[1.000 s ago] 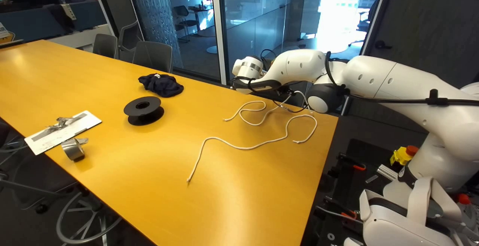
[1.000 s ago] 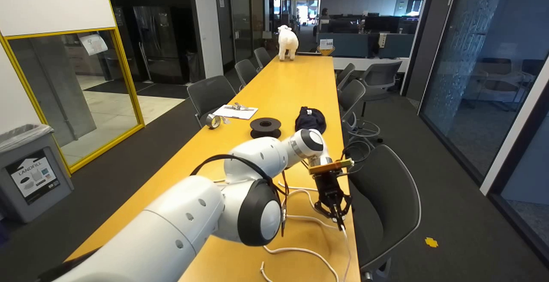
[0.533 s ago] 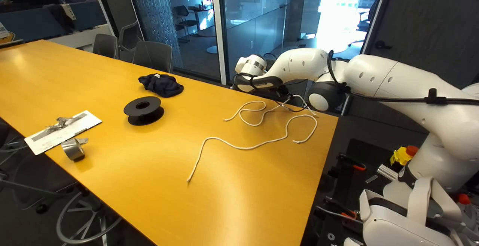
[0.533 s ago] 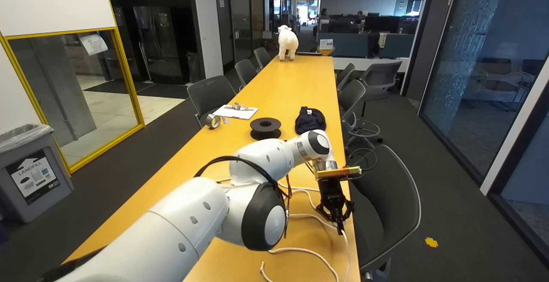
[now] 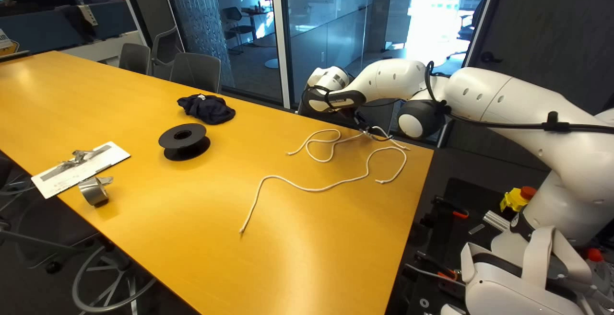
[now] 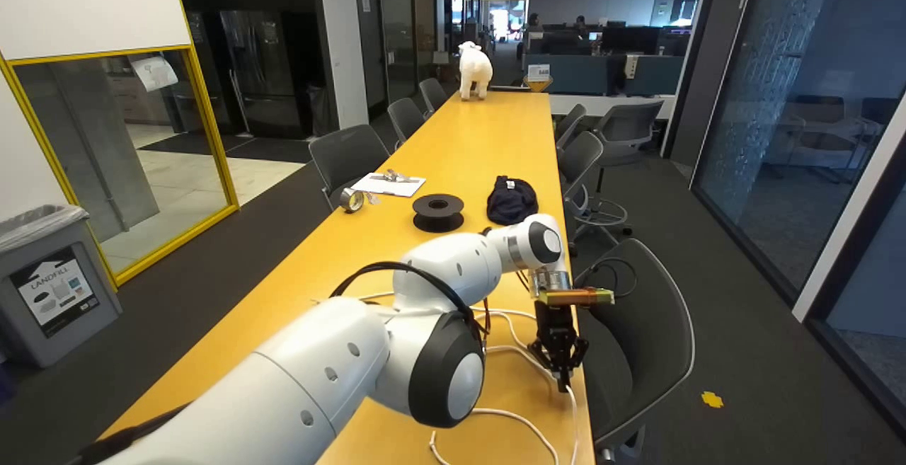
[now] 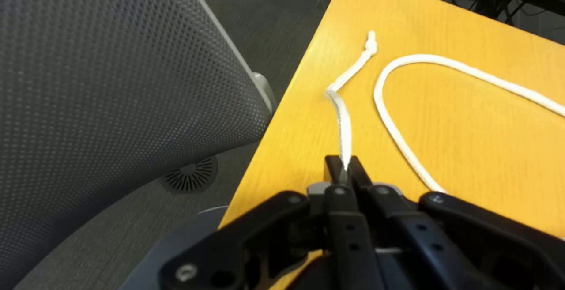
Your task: Separate the two white ropes
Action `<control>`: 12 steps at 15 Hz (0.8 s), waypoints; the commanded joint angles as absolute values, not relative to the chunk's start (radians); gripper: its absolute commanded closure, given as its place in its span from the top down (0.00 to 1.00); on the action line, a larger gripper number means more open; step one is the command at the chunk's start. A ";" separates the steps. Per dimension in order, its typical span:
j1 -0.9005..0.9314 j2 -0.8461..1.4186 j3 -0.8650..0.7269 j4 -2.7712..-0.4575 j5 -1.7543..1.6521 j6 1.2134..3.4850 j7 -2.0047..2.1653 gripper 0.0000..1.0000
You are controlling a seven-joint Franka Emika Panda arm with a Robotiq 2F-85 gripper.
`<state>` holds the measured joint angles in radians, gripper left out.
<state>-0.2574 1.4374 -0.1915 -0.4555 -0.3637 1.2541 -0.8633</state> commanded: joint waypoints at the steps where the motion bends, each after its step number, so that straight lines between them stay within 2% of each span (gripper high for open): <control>1: -0.284 1.417 -0.168 -0.459 -0.324 1.292 -0.937 0.02; 12: -0.308 1.425 -0.142 -0.455 -0.257 1.190 -1.109 0.02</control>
<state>-0.3016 1.4364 -0.1594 -0.4572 -0.2831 1.2344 -1.0662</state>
